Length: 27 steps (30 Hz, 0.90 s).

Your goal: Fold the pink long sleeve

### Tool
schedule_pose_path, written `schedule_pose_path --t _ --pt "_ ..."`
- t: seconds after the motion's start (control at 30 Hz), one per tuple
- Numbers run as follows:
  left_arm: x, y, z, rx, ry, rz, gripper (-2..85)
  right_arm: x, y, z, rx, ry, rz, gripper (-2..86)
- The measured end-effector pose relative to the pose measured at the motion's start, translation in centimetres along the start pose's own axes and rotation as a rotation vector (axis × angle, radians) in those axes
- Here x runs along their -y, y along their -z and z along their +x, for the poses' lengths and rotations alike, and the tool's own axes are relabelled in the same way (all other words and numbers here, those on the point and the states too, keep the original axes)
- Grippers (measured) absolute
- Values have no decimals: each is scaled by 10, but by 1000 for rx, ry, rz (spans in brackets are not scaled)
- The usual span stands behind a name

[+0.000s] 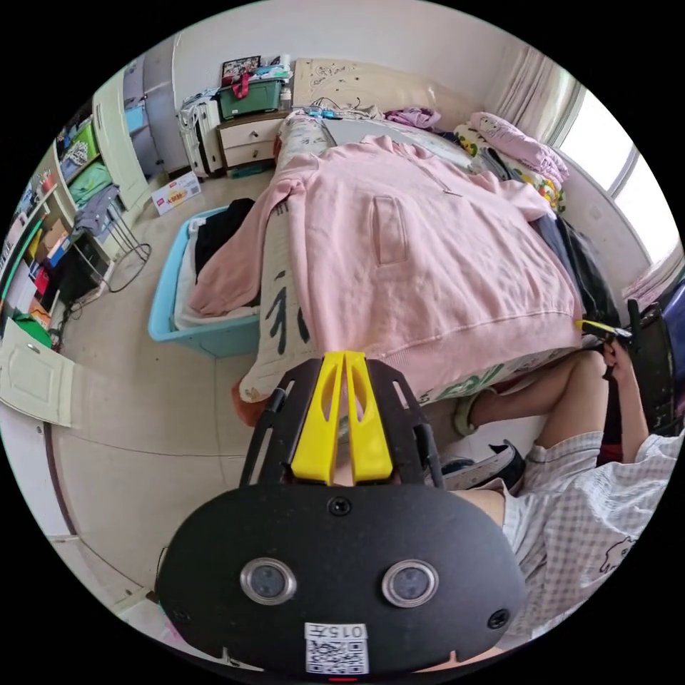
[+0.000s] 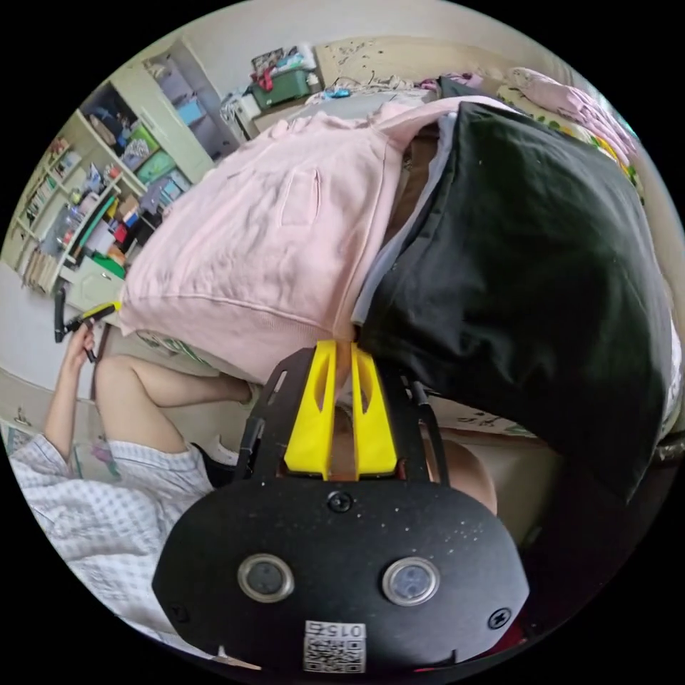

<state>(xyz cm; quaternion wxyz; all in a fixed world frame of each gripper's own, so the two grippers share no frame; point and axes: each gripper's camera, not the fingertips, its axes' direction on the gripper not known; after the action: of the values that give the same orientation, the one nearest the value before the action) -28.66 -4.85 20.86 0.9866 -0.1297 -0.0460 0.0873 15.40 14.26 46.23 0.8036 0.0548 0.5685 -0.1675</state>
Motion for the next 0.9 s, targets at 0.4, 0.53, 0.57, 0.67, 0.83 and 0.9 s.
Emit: schedule_pose_path --t 0.4,0.53,0.57,0.67,0.83,0.9 --pt "8 13 38 104 32 -2 0 -14 -1 19 15 -27 43 74" --pt "17 64 74 128 -52 216 31 -40 45 39 78 -40 147 87" --pt "25 73 86 104 -91 258 41 -46 62 50 109 -58 204 86" --pt "58 79 127 16 -201 320 56 -55 109 87 210 -127 383 84" --pt "131 36 213 -198 -391 323 68 -31 164 150 215 -270 595 86" --pt "163 13 248 -262 -445 291 72 -8 178 170 172 -305 638 90"
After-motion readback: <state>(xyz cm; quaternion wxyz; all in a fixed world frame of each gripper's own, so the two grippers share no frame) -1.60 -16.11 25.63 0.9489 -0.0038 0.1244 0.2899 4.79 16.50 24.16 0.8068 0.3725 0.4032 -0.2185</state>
